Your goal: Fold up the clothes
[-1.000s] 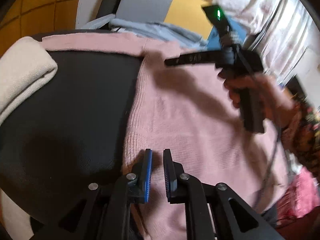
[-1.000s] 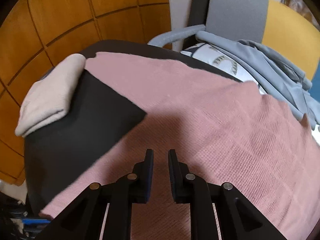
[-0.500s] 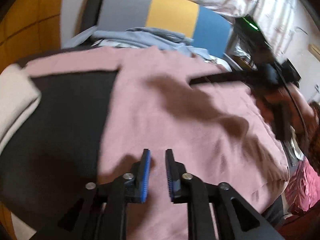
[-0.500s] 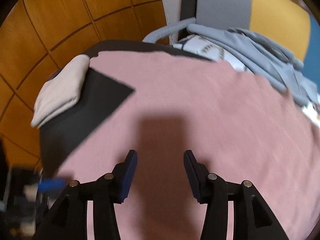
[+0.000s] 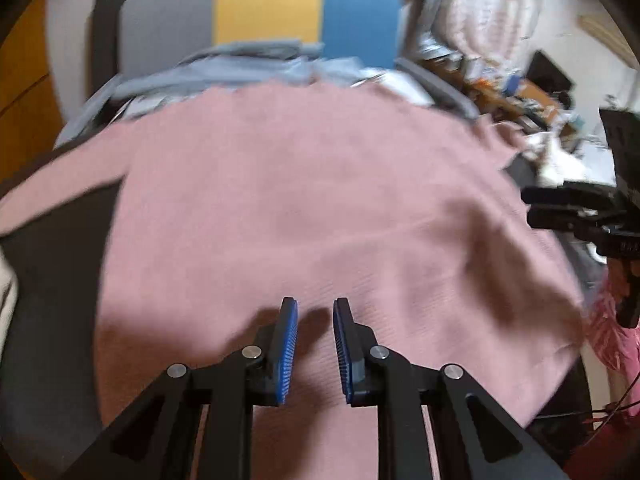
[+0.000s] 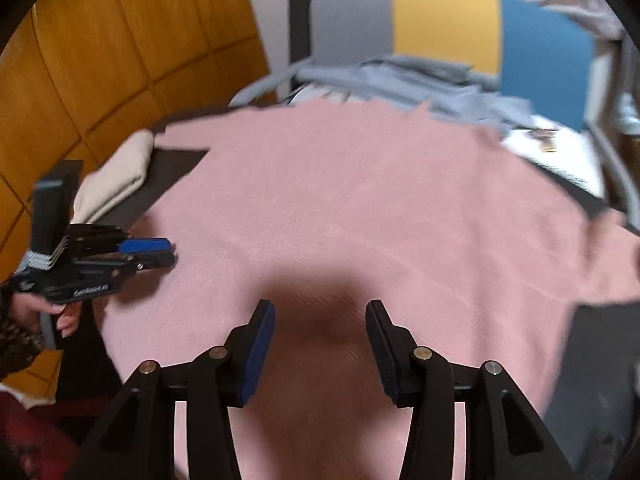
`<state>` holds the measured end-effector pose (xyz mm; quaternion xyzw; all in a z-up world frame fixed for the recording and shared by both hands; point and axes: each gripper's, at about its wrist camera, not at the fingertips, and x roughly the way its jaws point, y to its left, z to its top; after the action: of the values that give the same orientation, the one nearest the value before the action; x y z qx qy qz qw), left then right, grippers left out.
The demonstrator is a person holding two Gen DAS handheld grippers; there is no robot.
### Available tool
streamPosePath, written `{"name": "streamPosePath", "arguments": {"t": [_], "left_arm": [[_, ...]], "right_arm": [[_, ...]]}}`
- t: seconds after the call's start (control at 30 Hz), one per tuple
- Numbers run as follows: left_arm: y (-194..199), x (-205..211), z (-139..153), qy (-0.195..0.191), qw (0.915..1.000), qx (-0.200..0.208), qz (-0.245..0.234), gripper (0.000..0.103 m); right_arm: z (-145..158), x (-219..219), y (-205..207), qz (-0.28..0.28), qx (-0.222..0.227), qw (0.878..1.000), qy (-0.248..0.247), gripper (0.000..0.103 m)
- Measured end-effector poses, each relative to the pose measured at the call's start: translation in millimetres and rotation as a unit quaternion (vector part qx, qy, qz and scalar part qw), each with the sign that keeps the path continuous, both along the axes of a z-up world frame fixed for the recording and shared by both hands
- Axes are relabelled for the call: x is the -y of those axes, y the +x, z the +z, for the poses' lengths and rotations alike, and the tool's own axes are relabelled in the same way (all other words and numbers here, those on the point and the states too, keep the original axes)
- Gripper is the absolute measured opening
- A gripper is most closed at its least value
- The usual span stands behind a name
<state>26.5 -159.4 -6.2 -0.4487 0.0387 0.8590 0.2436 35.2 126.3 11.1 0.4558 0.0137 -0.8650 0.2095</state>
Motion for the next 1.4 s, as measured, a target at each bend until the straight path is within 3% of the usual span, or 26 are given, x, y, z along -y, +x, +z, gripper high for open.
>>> {"name": "streamPosePath", "arguments": {"t": [0.13,0.27,0.33,0.4,0.5,0.63,0.77,0.9,1.0,1.1,1.17,1.2,1.23,1.4], "left_arm": [[18.6,-66.5,14.0,0.026,0.9941,-0.009,-0.105,0.018],[56.0,-135.7,11.4,0.033,0.9725,-0.007,-0.230,0.018],[74.4,-160.5,7.8,0.030,0.9619,-0.002,-0.272,0.018],[82.6,-172.9,1.1,0.013,0.9587,0.000,-0.284,0.018],[81.5,-175.9,-5.9,-0.006,0.9619,0.000,-0.273,0.018],[79.1,-157.1,2.1,0.013,0.9722,-0.007,-0.234,0.018],[65.5,-128.3,10.3,0.020,0.9829,-0.038,-0.179,0.018],[33.5,-93.9,2.2,0.047,0.9948,-0.006,-0.090,0.018],[18.7,-72.4,-4.8,0.079,0.9961,0.019,-0.036,0.018],[13.7,-58.7,-8.1,0.099,0.9947,0.024,-0.012,0.018],[10.2,-52.3,-11.1,0.098,0.9950,0.023,0.002,0.018],[8.4,-48.6,-12.3,0.099,0.9947,0.024,0.008,0.018],[6.7,-43.7,-13.8,0.104,0.9941,0.027,0.015,0.018],[-2.3,-17.6,-22.6,0.131,0.9884,0.051,0.057,0.019]], "right_arm": [[6.2,-43.4,47.0,-0.032,0.022,0.999,-0.004,0.048],[-7.7,-64.3,87.7,-0.050,0.044,0.997,0.031,0.048],[-15.5,-72.9,106.5,-0.056,0.054,0.996,0.048,0.048],[-23.9,-77.9,120.5,-0.059,0.062,0.995,0.058,0.048],[-32.2,-72.6,123.2,-0.059,0.054,0.994,0.070,0.048],[-42.0,-50.2,119.5,-0.048,0.020,0.988,0.148,0.047],[-42.2,-52.3,130.4,-0.039,0.006,0.984,0.175,0.043],[-43.6,-46.6,133.0,-0.015,-0.010,0.982,0.189,0.043],[-46.3,-35.6,129.5,0.009,-0.023,0.978,0.207,0.043],[-47.6,-17.7,125.0,0.041,-0.045,0.971,0.231,0.043],[-47.2,-11.1,122.2,0.060,-0.054,0.971,0.227,0.032],[-47.6,-10.2,121.1,0.066,-0.052,0.971,0.223,0.012],[-48.2,-10.0,120.3,0.070,-0.049,0.972,0.219,0.003],[-45.0,-31.1,124.8,0.054,-0.011,0.981,0.187,0.002]]}}
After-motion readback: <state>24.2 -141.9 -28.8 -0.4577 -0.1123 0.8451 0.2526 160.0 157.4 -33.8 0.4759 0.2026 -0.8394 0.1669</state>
